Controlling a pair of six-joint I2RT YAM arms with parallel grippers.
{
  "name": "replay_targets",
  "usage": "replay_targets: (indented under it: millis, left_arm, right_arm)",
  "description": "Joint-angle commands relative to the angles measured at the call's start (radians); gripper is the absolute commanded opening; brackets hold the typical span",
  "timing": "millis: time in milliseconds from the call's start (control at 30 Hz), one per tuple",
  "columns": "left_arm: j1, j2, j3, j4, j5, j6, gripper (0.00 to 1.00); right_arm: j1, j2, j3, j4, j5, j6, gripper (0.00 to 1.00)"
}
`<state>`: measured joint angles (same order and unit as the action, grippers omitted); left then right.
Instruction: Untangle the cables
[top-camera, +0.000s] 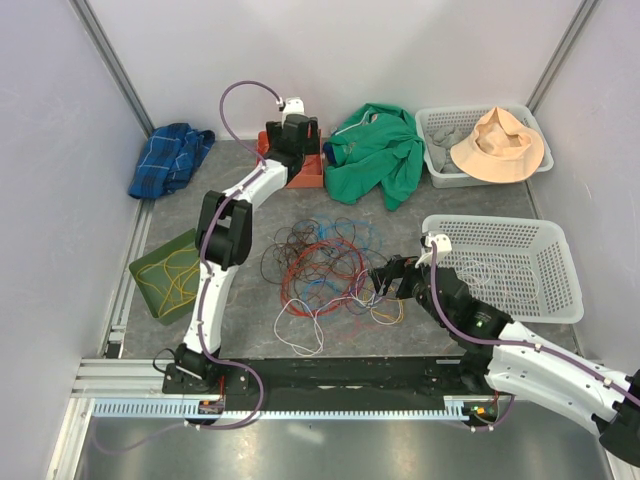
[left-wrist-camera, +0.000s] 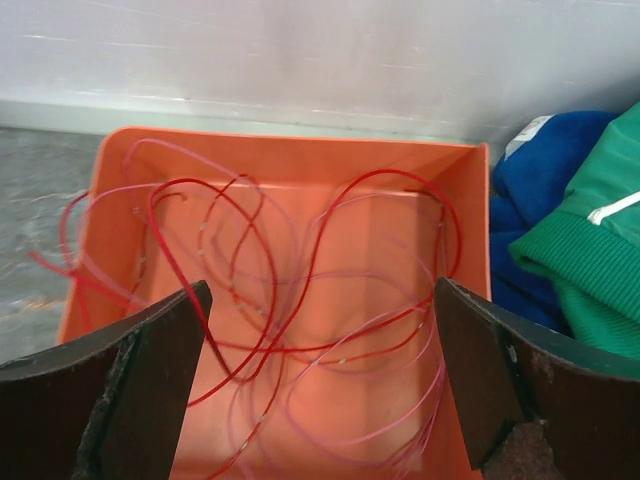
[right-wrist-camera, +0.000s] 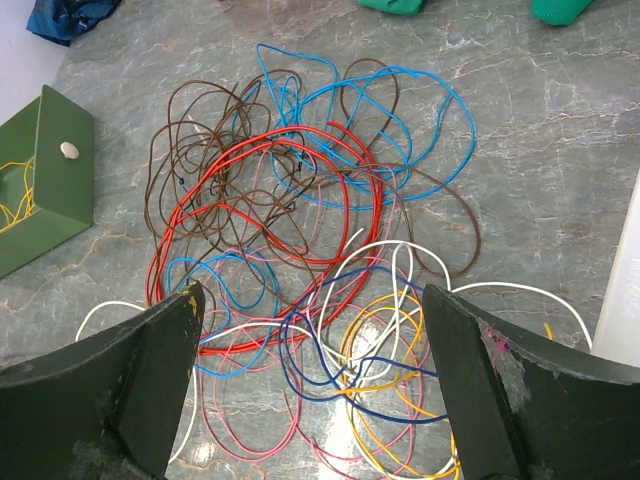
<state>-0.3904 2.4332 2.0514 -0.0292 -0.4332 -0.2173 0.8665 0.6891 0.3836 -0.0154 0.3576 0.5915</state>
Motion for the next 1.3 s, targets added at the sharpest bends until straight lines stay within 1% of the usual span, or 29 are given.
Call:
replay_targets:
  millis: [0, 267, 333, 367, 467, 533, 567, 633, 667, 733, 767, 833, 867, 933, 967, 1000, 1033, 1067, 1100, 1133, 1167, 1267]
  left_arm:
    - [-0.018, -0.179, -0.028, -0.061, -0.070, -0.004, 1.00]
    - [-0.085, -0.424, -0.241, -0.067, -0.243, -0.062, 1.00]
    - [-0.102, -0.485, -0.270, -0.077, -0.260, -0.085, 1.00]
    - [-0.107, -0.500, -0.281, -0.086, -0.266, -0.086, 1.00]
    - [-0.136, -0.569, -0.324, -0.176, -0.269, -0.132, 1.00]
    - [-0.177, -0.621, -0.361, -0.251, -0.247, -0.236, 1.00]
    - [-0.195, -0.682, -0.437, -0.255, -0.202, -0.270, 1.00]
    - [-0.266, -0.756, -0.531, -0.255, -0.184, -0.350, 0.99]
    - [-0.287, -0.820, -0.624, -0.247, -0.170, -0.375, 1.00]
    - [-0.335, -0.873, -0.709, -0.248, -0.154, -0.456, 1.00]
    - [-0.349, -0.905, -0.791, -0.247, -0.129, -0.483, 1.00]
    - [-0.384, -0.986, -0.858, -0.248, -0.102, -0.525, 1.00]
    - [-0.398, -1.013, -0.913, -0.261, -0.107, -0.542, 1.00]
    - [-0.442, -1.112, -0.968, -0.285, -0.130, -0.566, 1.00]
    - [-0.458, -1.149, -1.029, -0.297, -0.151, -0.586, 1.00]
    - [-0.506, -1.201, -1.065, -0.307, -0.163, -0.620, 1.00]
    - [-0.546, -1.291, -1.101, -0.307, -0.194, -0.635, 1.00]
    - [-0.588, -1.347, -1.172, -0.313, -0.276, -0.660, 1.00]
    - [-0.654, -1.390, -1.204, -0.316, -0.300, -0.713, 1.00]
    - [-0.677, -1.469, -1.235, -0.317, -0.312, -0.737, 1.00]
    - [-0.694, -1.499, -1.285, -0.317, -0.318, -0.754, 1.00]
    - [-0.708, -1.551, -1.341, -0.340, -0.277, -0.798, 1.00]
  right_arm:
    - [-0.001, -0.008, -0.003, 0.034, -0.016, 0.013, 0.98]
    - [-0.001, -0.046, 0.029, 0.019, -0.011, -0.012, 0.98]
    - [-0.001, -0.054, 0.032, 0.019, -0.008, -0.010, 0.98]
    - [-0.001, -0.062, 0.032, -0.007, -0.006, -0.009, 0.98]
    - [-0.001, -0.066, 0.028, -0.011, -0.006, -0.002, 0.98]
    - [-0.001, -0.048, 0.037, 0.000, -0.025, -0.021, 0.98]
    - [-0.001, -0.007, 0.046, 0.000, -0.034, -0.030, 0.98]
    - [-0.001, 0.048, 0.089, -0.003, -0.075, -0.047, 0.98]
    - [-0.001, 0.103, 0.103, -0.004, -0.091, -0.058, 0.98]
    - [-0.001, 0.174, 0.132, -0.001, -0.126, -0.062, 0.98]
    - [-0.001, 0.193, 0.138, 0.002, -0.134, -0.062, 0.98]
    - [-0.001, 0.225, 0.141, 0.008, -0.137, -0.070, 0.98]
    - [-0.001, 0.249, 0.147, 0.008, -0.125, -0.082, 0.98]
    - [-0.001, 0.277, 0.153, 0.008, -0.094, -0.097, 0.98]
    - [-0.001, 0.283, 0.161, 0.008, -0.068, -0.102, 0.98]
    - [-0.001, 0.288, 0.167, 0.002, -0.051, -0.105, 0.98]
    - [-0.001, 0.293, 0.172, -0.003, -0.034, -0.104, 0.98]
    - [-0.001, 0.291, 0.179, -0.004, -0.010, -0.101, 0.98]
    - [0.000, 0.290, 0.184, -0.003, 0.000, -0.093, 0.98]
    - [-0.001, 0.287, 0.190, -0.001, 0.010, -0.087, 0.98]
    - [-0.001, 0.290, 0.202, 0.000, 0.021, -0.084, 0.98]
    - [0.000, 0.309, 0.228, 0.002, 0.060, -0.081, 0.98]
